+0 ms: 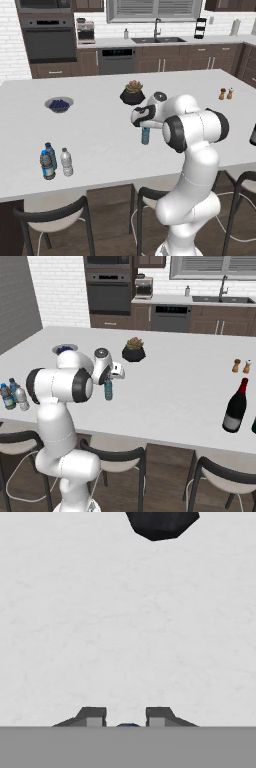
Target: Move the plastic bottles in the middle to the plastics group, and the glass bottles in the middle to the glass group.
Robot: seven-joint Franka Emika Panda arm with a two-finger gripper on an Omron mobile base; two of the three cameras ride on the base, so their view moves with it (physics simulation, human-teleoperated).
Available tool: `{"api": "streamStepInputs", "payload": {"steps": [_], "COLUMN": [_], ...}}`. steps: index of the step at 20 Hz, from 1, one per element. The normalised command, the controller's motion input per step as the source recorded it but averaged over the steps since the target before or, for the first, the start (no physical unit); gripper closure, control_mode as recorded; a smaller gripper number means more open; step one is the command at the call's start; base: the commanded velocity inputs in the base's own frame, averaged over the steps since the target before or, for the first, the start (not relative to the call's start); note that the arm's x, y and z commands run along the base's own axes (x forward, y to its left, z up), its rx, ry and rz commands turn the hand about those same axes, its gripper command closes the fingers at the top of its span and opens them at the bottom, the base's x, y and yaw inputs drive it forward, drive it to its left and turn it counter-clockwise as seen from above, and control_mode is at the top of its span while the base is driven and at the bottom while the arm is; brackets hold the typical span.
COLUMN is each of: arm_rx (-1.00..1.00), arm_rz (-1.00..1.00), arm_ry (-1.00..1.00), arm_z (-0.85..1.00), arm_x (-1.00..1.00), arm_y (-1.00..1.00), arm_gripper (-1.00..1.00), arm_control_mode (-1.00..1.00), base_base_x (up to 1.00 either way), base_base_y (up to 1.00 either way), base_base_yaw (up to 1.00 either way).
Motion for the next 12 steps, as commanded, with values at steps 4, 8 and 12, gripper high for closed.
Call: {"api": "streamStepInputs", "payload": {"steps": [4, 8, 12], "arm_rx": [0.0, 0.0, 0.0], "arm_rz": [0.0, 0.0, 0.02], "arm_ry": [0.0, 0.0, 0.0], "arm_z": [0.04, 0.45, 0.73], "arm_x": [0.0, 0.0, -0.05], "arm_y": [0.0, 0.05, 0.32], "arm_gripper": [1.0, 1.0, 1.0], "arm_control_mode": [-1.0, -1.0, -1.0], "base_base_x": [0.0, 0.0, 0.0], "base_base_y": [0.0, 0.0, 0.0], "base_base_yaw": [0.0, 0.0, 0.0]}}
